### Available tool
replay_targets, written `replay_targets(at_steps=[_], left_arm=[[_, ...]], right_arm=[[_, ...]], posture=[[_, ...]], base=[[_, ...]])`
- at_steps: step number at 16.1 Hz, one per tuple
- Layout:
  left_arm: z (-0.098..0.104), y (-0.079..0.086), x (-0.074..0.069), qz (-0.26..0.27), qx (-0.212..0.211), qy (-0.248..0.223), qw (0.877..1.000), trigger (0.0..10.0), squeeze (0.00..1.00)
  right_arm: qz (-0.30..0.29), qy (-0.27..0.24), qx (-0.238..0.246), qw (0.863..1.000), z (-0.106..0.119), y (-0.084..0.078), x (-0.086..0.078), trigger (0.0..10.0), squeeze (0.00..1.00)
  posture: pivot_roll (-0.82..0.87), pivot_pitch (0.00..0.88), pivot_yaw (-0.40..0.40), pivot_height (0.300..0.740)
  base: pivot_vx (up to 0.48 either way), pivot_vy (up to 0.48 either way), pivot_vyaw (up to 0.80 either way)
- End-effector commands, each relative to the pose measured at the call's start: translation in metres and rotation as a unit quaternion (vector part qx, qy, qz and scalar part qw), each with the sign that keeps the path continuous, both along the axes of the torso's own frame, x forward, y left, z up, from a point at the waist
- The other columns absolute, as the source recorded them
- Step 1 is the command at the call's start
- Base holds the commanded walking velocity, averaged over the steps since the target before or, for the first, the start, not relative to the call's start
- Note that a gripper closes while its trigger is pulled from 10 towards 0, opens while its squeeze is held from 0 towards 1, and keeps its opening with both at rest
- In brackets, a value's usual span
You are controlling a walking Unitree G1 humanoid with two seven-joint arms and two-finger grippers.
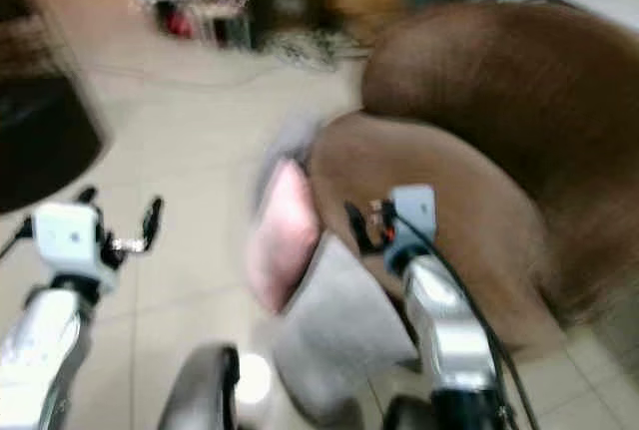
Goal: Move the pillow to the sofa from floor
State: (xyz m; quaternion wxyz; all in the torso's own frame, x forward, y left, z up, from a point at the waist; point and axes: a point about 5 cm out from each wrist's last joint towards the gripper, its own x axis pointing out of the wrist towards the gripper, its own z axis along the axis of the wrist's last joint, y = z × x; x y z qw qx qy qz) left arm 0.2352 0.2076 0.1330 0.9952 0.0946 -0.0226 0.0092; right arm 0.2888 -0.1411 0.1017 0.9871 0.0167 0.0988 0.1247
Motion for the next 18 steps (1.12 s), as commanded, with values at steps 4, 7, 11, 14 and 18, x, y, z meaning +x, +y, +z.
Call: replay_targets(at_steps=[4,7,11,14,18], left_arm=[[0.001,-0.002,0.001,0.006,0.007,-0.003,1.000,10.0,0.00],[0.000,-0.001,0.002,0.011,0.013,0.002,1.000,10.0,0.00],[-0.006,-0.005,0.003,-0.008,0.024,0.017,1.000,10.0,0.00],[-0.015,-0.011,0.002,-0.050,0.041,0.045,0.997,10.0,0.00],[-0.027,-0.020,-0.009,-0.096,0.053,0.085,0.990,10.0,0.00]], right_arm=[[-0.013,0.006,-0.001,1.000,-0.001,-0.007,0.000,10.0,0.00],[-0.025,0.010,-0.015,1.000,-0.002,-0.009,0.002,10.0,0.00],[-0.026,0.044,-0.034,0.998,-0.016,-0.014,0.010,10.0,0.00],[0.015,0.089,-0.075,0.993,-0.039,-0.011,0.016,10.0,0.00],[0.074,0.131,-0.109,0.983,-0.060,0.003,0.016,10.0,0.00]], posture=[[-0.04,0.000,-0.041,0.560],[-0.04,0.000,-0.045,0.560],[-0.05,0.000,-0.046,0.550],[-0.06,0.000,-0.044,0.515],[-0.07,0.000,-0.047,0.485]], base=[[0.159,0.000,0.00],[0.000,0.000,0.00],[0.000,0.000,0.00],[0.000,0.000,0.00],[0.000,0.000,0.00]])
